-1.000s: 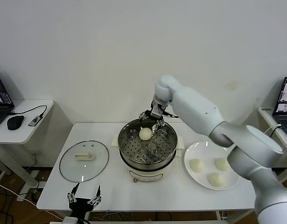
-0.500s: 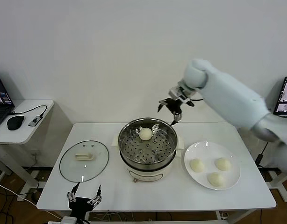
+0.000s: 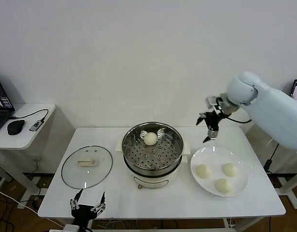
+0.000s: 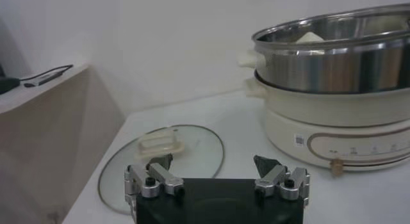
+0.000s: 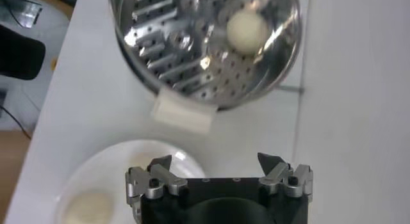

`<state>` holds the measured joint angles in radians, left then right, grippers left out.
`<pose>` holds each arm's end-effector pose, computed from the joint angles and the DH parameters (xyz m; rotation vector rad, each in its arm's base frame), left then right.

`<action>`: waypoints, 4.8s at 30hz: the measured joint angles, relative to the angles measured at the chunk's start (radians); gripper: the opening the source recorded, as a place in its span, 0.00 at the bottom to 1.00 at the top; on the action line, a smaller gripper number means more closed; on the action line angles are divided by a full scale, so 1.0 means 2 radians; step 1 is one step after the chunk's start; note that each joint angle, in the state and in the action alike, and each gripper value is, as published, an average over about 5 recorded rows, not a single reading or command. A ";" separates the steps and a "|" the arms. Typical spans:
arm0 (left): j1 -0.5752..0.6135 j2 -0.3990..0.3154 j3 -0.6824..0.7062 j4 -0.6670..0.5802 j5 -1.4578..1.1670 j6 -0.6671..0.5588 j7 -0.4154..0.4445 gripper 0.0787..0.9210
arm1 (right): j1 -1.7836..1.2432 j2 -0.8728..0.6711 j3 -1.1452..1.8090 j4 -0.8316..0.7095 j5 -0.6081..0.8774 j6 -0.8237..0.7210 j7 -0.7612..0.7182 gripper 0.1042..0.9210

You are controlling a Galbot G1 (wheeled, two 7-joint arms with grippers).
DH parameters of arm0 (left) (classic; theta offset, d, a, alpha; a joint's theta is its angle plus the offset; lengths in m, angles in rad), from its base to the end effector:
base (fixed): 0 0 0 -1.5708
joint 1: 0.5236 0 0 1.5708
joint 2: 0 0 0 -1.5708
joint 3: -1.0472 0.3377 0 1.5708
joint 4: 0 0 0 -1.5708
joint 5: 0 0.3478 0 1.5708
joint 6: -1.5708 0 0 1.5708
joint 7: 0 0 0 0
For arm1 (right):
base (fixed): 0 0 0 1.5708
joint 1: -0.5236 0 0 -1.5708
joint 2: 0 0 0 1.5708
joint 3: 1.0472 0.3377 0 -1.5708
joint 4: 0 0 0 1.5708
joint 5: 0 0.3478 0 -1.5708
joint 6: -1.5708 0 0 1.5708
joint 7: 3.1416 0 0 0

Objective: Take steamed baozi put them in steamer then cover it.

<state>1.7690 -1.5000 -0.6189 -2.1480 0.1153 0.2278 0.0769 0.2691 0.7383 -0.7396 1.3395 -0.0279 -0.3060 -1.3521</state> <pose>0.1216 0.0381 -0.3010 -0.0343 -2.7482 -0.2953 0.5286 -0.0916 -0.0316 1.3602 -1.4505 1.3906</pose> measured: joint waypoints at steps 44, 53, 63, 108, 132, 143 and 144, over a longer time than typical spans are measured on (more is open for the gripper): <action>-0.006 -0.006 -0.001 0.015 0.001 0.006 0.003 0.88 | -0.213 0.038 0.086 -0.039 -0.147 0.000 0.049 0.88; -0.006 -0.005 -0.001 0.019 0.002 0.006 0.003 0.88 | -0.227 0.048 0.092 -0.052 -0.154 0.002 0.069 0.88; -0.006 -0.005 -0.001 0.020 0.002 0.006 0.003 0.88 | -0.231 0.054 0.093 -0.062 -0.157 0.004 0.081 0.86; -0.020 -0.002 0.000 0.004 0.006 0.011 0.000 0.88 | 0.033 0.028 -0.066 0.001 0.037 -0.060 0.024 0.56; -0.022 -0.006 -0.004 -0.014 -0.005 0.011 0.000 0.88 | 0.123 0.210 -0.160 -0.066 0.150 -0.128 0.032 0.56; -0.024 -0.007 0.000 -0.013 -0.006 0.011 0.000 0.88 | 0.090 0.280 -0.160 -0.116 0.137 -0.132 0.042 0.56; -0.024 -0.007 0.001 -0.013 -0.006 0.011 0.000 0.88 | 0.086 0.284 -0.159 -0.119 0.135 -0.132 0.044 0.56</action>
<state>1.7213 -1.5146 -0.6178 -2.1748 0.1039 0.2491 0.0775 0.4415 1.3063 -1.0574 1.1006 0.2416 -0.5692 -1.2645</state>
